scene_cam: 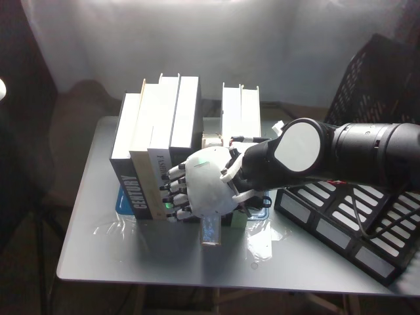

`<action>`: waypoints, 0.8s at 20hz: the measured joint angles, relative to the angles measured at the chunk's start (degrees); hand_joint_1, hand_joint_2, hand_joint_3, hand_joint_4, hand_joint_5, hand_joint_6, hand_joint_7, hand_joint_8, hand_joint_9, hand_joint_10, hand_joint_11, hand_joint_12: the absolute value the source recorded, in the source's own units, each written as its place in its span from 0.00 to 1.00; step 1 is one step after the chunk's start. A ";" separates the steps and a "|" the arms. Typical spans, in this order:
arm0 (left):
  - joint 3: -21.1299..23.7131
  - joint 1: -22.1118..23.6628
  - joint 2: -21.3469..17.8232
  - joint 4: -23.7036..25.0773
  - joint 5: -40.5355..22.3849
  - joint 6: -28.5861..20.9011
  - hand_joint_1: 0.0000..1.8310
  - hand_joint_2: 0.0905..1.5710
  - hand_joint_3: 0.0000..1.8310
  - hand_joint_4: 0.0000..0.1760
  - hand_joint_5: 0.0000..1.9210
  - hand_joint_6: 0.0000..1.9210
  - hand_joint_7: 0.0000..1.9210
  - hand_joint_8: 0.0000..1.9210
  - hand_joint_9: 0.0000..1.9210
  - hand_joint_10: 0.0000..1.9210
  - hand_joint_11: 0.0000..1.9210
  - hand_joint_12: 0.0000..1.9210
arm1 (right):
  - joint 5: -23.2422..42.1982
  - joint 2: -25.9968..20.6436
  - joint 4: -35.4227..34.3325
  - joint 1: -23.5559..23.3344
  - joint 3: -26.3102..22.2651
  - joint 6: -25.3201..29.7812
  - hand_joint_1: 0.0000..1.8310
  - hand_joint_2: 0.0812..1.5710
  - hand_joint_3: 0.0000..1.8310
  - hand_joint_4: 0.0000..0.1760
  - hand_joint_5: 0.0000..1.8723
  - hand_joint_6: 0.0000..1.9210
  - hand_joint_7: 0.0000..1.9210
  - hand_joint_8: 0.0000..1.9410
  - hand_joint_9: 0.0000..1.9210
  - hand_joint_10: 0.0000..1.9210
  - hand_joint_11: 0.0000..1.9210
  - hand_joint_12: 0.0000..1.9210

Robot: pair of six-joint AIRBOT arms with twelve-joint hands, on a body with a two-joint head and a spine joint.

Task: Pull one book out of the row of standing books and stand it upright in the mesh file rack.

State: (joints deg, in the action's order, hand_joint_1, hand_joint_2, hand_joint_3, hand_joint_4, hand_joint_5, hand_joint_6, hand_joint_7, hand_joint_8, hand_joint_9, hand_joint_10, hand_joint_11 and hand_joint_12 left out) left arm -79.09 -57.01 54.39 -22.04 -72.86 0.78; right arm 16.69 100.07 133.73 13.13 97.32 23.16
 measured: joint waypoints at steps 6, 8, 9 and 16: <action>0.31 0.37 -1.05 0.72 -0.42 -0.02 0.26 0.86 0.00 0.36 0.00 0.00 0.00 0.00 0.00 0.00 0.00 0.00 | 3.39 -1.42 -10.45 -0.24 -0.15 -6.05 0.65 0.64 0.06 0.00 0.08 0.00 0.06 0.00 0.01 0.00 0.00 0.34; 0.20 1.75 -1.05 1.64 -0.09 -0.02 0.26 0.86 0.00 0.36 0.00 0.00 0.00 0.00 0.00 0.00 0.00 0.00 | 5.18 -1.95 -10.95 -0.74 -0.17 -6.73 0.65 0.64 0.06 0.00 0.07 0.00 0.05 0.00 0.00 0.00 0.00 0.34; -0.15 2.62 -1.05 2.84 0.00 0.02 0.26 0.86 0.00 0.36 0.00 0.00 0.00 0.00 0.00 0.00 0.00 0.00 | 6.08 -2.38 -10.95 -1.16 -0.24 -6.80 0.65 0.64 0.06 0.00 0.10 0.01 0.07 0.01 0.02 0.01 0.00 0.34; -0.52 2.80 -0.92 2.97 0.35 0.00 0.35 0.88 0.00 0.10 0.00 0.00 0.01 0.00 0.00 0.00 0.00 0.26 | 7.23 -4.24 -10.82 -3.39 -2.14 -7.21 0.34 0.54 0.01 0.00 0.00 0.00 0.00 0.00 0.00 0.00 0.00 0.00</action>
State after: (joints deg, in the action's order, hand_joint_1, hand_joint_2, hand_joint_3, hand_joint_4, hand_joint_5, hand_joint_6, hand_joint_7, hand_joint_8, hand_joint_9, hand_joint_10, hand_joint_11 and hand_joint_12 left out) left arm -79.61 -54.22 53.47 -19.07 -72.51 0.78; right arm 23.92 95.83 122.91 9.74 95.18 15.94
